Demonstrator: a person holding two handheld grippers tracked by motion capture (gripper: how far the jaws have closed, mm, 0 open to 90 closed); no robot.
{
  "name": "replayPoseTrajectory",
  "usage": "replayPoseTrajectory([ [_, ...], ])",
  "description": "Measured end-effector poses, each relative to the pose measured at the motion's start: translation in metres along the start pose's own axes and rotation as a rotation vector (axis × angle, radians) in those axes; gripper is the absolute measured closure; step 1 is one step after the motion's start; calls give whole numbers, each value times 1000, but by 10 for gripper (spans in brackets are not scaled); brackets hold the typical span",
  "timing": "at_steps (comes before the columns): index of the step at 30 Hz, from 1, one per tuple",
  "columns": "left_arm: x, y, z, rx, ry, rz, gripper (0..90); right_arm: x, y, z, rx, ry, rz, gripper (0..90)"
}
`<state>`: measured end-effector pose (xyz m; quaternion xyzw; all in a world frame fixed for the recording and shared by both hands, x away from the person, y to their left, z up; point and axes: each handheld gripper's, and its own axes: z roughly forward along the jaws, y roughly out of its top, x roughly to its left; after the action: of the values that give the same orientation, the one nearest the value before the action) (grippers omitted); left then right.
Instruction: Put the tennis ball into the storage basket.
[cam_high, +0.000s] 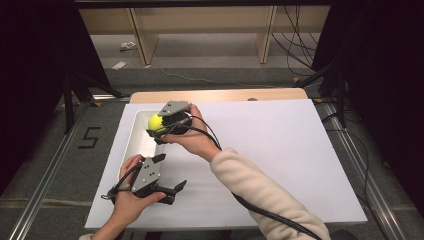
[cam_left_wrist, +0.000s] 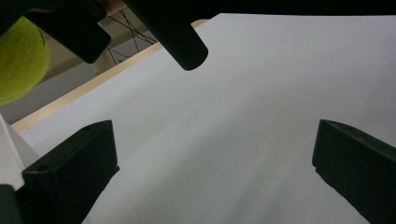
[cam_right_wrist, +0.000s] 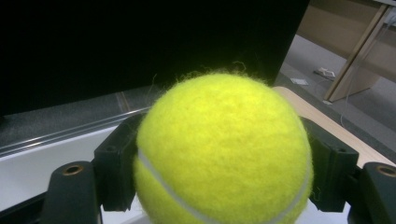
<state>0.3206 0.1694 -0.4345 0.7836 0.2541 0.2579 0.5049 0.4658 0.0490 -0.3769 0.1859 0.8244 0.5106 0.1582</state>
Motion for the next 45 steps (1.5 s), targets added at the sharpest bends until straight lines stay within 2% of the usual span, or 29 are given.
replayPoseTrajectory([
  [11,-1,0,1,2,-4,-4,0,6,0,5,9,16,-12,265],
  [45,-2,0,1,6,-12,3,0,7,1,22,37,25,-20,265],
])
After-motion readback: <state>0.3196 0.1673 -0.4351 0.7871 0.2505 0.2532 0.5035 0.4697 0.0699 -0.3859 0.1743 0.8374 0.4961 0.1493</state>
